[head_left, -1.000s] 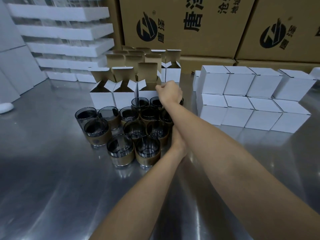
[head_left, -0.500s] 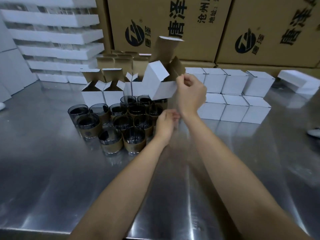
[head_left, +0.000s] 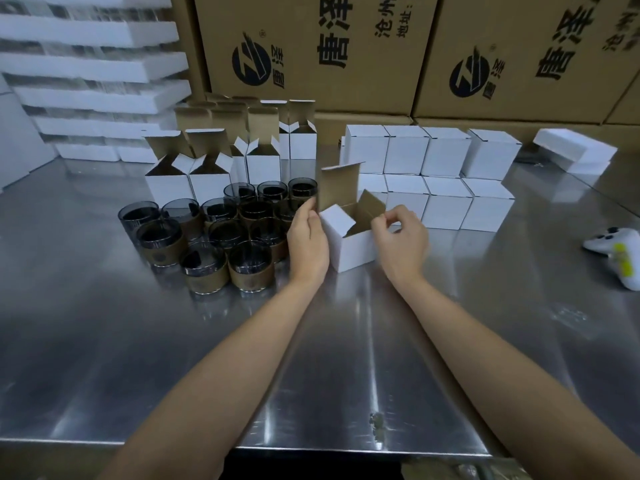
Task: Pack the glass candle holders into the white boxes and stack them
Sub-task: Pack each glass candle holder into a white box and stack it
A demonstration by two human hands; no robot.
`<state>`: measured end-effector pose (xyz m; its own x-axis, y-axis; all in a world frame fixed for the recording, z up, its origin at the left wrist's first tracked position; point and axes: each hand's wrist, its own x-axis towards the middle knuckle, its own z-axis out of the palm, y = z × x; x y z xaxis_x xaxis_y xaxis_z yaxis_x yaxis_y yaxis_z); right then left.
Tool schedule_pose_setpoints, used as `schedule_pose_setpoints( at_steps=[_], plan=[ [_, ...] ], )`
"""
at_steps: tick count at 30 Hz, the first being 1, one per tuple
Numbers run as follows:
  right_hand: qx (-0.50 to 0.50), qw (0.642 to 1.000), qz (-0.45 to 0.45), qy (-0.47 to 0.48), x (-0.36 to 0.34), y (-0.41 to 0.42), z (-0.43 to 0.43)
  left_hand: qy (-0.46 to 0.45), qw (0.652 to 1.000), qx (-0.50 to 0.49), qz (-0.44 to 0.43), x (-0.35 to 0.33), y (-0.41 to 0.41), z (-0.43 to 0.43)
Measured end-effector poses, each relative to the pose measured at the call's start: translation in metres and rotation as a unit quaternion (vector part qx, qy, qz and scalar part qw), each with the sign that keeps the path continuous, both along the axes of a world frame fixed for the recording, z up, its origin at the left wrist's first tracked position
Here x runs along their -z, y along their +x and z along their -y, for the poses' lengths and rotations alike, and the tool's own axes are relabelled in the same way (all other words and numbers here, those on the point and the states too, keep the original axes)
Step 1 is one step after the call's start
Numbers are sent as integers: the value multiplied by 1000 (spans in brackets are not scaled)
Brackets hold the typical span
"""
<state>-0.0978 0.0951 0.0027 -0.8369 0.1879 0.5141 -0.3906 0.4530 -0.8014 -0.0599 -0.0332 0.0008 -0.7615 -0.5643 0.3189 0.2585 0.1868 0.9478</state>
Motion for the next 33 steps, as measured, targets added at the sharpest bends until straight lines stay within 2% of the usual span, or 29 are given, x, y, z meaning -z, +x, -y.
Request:
schedule_pose_setpoints(
  at_steps=[3, 9, 13, 20, 25, 29, 33],
  plan=[
    [-54, 998, 32, -2, 0, 2, 0, -16, 997, 68, -27, -2, 6, -4],
    [-83, 996, 21, -28, -1, 5, -3, -1, 985, 173, 7, -8, 10, -5],
    [-97, 990, 27, -104, -1, 4, -4, -27, 991, 129, 22, -8, 8, -6],
    [-147, 985, 86, -15, 2, 3, -2, -47, 995, 90, 18, -5, 2, -2],
    [-215, 966, 88, 112, 8, 2, -11, -22, 997, 72, 2, -2, 3, 1],
    [-253, 956, 131, 70, 10, -8, -17, 25, 998, 55, -25, -2, 3, 3],
    [-288, 939, 162, 95, 8, -16, -29, 59, 996, 72, -6, -3, -2, 6]
  ],
)
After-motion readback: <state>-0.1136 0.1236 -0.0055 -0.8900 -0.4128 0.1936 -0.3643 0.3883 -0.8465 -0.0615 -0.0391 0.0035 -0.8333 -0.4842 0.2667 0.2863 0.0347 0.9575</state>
